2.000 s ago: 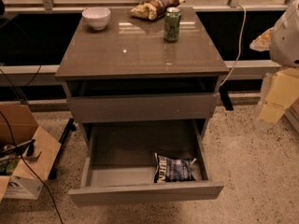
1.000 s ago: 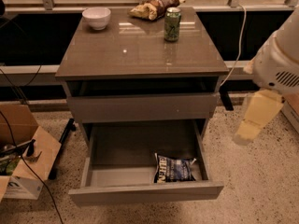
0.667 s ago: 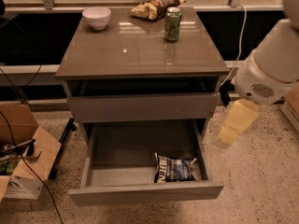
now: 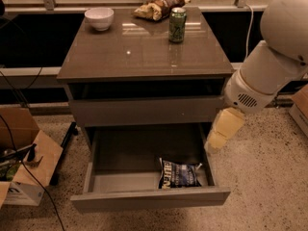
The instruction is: Pick blue chip bag from middle drawer and place on counter
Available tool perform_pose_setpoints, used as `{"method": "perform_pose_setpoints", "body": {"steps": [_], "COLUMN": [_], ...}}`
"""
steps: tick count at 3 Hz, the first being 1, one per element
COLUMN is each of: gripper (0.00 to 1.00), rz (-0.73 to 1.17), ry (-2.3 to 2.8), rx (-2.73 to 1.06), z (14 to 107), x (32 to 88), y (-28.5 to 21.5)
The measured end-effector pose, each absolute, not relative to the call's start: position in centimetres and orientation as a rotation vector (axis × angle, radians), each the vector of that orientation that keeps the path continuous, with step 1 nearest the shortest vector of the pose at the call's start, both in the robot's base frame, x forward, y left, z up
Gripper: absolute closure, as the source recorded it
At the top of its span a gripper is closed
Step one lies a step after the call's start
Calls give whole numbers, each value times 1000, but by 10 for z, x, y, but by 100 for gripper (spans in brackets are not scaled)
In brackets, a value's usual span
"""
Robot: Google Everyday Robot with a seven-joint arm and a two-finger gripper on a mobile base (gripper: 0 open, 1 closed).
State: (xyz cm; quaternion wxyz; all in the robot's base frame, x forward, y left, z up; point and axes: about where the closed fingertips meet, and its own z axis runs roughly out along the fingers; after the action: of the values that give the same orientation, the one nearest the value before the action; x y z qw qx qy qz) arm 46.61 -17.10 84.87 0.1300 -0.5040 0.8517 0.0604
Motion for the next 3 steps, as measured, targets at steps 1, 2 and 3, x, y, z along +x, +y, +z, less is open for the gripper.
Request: {"method": "perform_pose_setpoints", "body": {"steps": [1, 2, 3], "gripper": [0, 0, 0], "rz": [189, 227, 270], "ry": [2495, 2548, 2583], "rx": [-1453, -1373, -1244], "z": [844, 815, 778], "x": [466, 487, 512], "y": [-172, -163, -163]}}
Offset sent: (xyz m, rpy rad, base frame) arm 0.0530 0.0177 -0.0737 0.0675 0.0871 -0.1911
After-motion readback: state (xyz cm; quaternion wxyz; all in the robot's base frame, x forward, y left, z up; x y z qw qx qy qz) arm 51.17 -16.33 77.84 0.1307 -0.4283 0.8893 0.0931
